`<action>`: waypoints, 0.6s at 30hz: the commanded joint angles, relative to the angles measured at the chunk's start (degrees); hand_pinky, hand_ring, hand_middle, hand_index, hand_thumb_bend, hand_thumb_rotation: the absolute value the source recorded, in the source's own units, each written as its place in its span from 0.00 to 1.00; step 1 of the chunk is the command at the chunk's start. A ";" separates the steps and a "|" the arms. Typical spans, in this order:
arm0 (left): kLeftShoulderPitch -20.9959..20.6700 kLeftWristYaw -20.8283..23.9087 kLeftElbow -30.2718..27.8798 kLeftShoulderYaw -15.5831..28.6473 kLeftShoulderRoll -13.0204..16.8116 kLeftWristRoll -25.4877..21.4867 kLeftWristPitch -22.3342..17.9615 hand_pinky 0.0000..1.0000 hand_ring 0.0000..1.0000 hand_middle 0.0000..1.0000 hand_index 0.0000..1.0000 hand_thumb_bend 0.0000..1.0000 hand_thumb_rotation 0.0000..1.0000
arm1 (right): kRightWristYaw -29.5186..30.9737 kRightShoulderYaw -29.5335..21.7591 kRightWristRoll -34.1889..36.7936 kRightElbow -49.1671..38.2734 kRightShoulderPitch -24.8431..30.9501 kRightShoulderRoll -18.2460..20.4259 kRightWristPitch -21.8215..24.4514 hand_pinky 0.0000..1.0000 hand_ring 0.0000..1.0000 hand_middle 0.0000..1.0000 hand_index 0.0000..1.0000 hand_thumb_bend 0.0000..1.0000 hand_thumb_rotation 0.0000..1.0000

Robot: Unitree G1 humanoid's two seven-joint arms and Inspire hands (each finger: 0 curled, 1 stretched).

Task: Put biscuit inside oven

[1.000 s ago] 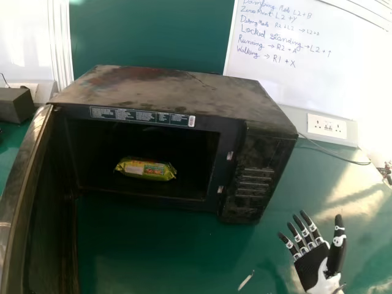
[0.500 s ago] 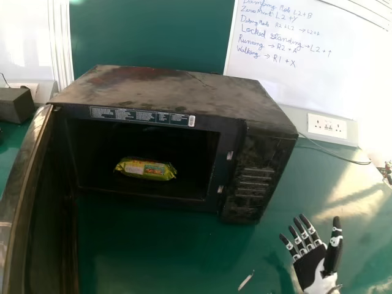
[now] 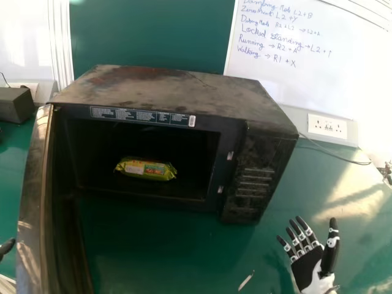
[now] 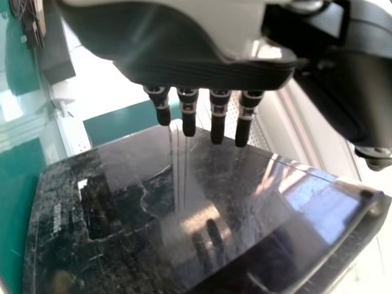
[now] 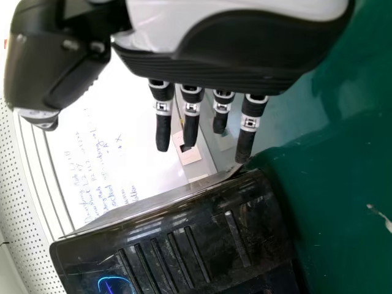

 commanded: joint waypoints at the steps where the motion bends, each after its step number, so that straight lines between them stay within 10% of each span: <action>1: -0.39 0.68 -1.14 0.20 1.81 0.48 0.87 1.00 1.00 0.99 0.94 0.78 0.84 | 0.10 -0.39 -0.76 -0.27 -0.15 0.66 0.07 0.81 0.91 0.91 0.83 0.90 0.70; 18: -5.47 1.69 -9.26 5.11 11.29 4.89 11.73 1.00 1.00 1.00 0.96 0.75 0.86 | 0.64 -0.43 -1.47 -0.28 -0.90 1.43 0.57 0.80 0.89 0.90 0.81 0.87 0.73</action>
